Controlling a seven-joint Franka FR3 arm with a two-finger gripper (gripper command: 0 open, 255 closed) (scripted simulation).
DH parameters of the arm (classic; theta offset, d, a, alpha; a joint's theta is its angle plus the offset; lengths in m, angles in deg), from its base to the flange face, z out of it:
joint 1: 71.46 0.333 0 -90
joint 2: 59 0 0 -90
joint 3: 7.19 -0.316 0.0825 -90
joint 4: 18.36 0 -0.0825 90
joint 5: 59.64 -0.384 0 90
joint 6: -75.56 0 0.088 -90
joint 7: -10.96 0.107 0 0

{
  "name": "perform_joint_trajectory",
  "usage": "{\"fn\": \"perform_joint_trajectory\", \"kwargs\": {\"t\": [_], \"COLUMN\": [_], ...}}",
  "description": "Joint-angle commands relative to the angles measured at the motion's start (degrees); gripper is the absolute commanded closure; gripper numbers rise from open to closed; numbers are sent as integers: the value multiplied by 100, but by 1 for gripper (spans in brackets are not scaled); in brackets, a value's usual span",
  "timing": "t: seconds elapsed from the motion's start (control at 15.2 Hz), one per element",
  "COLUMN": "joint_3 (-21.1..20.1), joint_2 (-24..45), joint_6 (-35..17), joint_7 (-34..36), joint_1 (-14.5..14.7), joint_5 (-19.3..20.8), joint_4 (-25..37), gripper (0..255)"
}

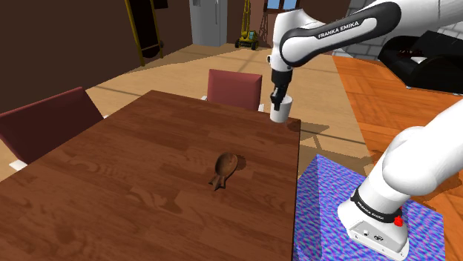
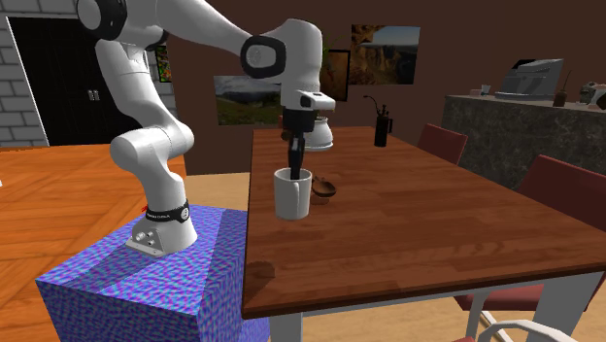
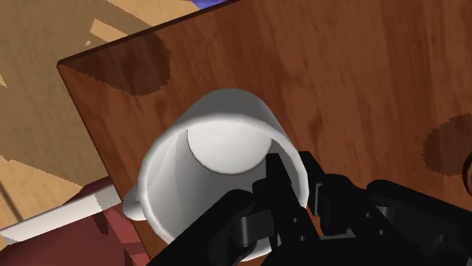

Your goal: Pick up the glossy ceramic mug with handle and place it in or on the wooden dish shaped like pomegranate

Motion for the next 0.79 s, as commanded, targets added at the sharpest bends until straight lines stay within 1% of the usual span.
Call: {"fn": "perform_joint_trajectory", "kwargs": {"t": [0.0,0.07,0.4,0.73], "joint_3": [3,3,-470,-934], "joint_2": [-59,-64,-28,164], "joint_6": [170,186,356,519], "joint_7": [-19,-21,657,1340], "joint_1": [-1,-1,315,613], "joint_5": [-5,-6,-201,-363], "joint_4": [111,122,281,600], "gripper": [255,255,255,255]}}
